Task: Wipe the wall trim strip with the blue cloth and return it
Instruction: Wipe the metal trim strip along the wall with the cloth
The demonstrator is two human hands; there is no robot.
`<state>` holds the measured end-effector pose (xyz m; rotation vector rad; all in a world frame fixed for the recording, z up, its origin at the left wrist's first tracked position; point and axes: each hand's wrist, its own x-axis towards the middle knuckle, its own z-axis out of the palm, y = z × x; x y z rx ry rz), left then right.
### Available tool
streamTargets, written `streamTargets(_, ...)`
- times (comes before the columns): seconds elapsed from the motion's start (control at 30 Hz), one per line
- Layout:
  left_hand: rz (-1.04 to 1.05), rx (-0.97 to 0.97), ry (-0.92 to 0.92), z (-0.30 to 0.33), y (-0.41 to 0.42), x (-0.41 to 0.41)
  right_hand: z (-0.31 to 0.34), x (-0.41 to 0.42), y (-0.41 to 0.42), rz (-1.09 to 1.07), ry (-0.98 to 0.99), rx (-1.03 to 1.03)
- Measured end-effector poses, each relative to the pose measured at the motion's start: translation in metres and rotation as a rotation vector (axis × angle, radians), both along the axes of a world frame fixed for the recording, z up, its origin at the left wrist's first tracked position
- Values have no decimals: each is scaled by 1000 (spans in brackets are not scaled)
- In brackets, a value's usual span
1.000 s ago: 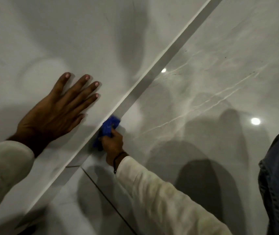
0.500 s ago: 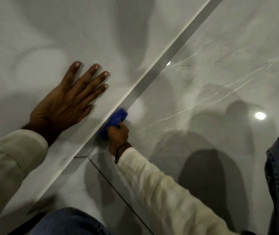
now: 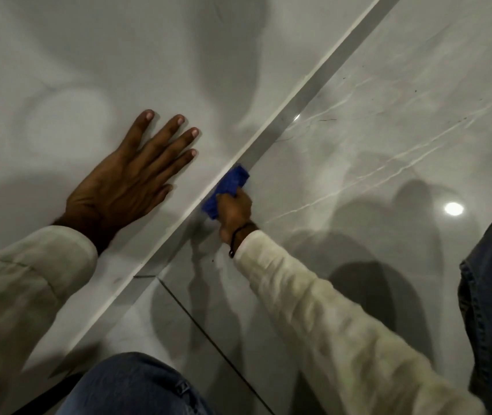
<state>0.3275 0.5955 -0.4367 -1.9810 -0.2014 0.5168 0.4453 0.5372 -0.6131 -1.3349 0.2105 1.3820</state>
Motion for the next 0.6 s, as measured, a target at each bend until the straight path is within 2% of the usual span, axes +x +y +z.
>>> streamTargets(0.1,-8,11,4,2,-1,1,-10,-85,-32,234,52,-43)
streamTargets(0.2,-21,27,5,2,-1,2,-19,-128,-53,330,171,4)
streamTargets(0.3,-12,37,13,3,-3,3,-22,-85,-38,274,81,2)
streamTargets(0.47,-5,53,37,4,-5,3,1,28,2,-2,-32,-13)
streamTargets(0.6,13,48,37,4,-4,4,10,22,0,6,-70,-45)
